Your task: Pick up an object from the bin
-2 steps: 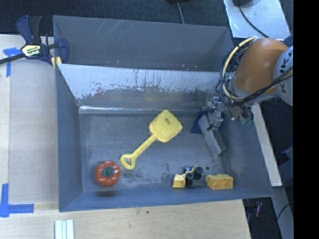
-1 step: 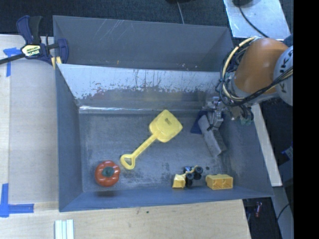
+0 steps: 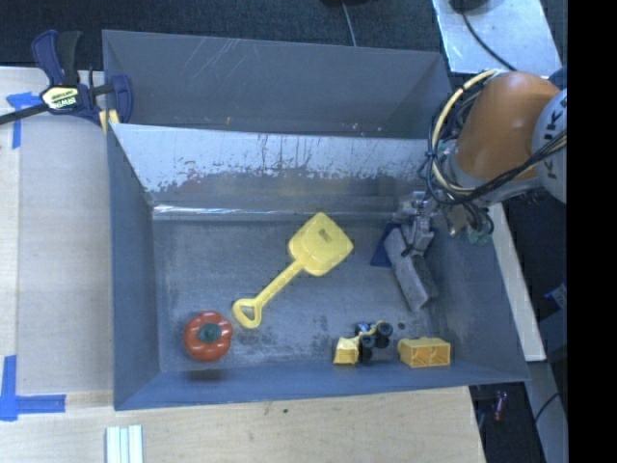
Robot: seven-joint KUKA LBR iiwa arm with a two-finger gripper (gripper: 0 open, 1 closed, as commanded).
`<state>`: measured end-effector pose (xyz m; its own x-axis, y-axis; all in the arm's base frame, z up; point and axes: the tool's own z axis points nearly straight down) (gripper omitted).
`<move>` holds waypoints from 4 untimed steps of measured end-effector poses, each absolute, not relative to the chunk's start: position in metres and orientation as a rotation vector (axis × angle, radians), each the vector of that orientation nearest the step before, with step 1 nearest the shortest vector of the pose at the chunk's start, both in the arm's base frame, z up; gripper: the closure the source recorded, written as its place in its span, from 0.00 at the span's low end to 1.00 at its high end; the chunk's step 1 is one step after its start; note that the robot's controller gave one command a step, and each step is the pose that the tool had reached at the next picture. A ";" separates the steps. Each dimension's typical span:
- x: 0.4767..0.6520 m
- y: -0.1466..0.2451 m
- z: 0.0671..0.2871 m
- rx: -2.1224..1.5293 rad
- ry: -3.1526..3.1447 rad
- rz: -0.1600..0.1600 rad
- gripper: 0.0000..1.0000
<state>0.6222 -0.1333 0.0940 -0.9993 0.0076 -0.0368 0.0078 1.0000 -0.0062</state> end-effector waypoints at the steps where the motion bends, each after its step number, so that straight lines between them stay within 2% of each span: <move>1: 0.631 -0.154 0.084 -0.652 3.011 -0.024 1.00; 2: 0.623 -0.136 0.103 -0.005 3.098 -0.011 0.00; 3: 0.623 -0.136 0.103 -0.007 3.100 -0.009 1.00; 4: 0.623 -0.136 0.103 -0.007 3.100 -0.009 1.00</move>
Offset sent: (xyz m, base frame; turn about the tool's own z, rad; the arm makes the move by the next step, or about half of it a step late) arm -0.0021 -0.0019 0.0059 -0.0124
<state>0.6226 -0.1357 0.1030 -0.9991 -0.0048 -0.0417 -0.0045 1.0000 -0.0061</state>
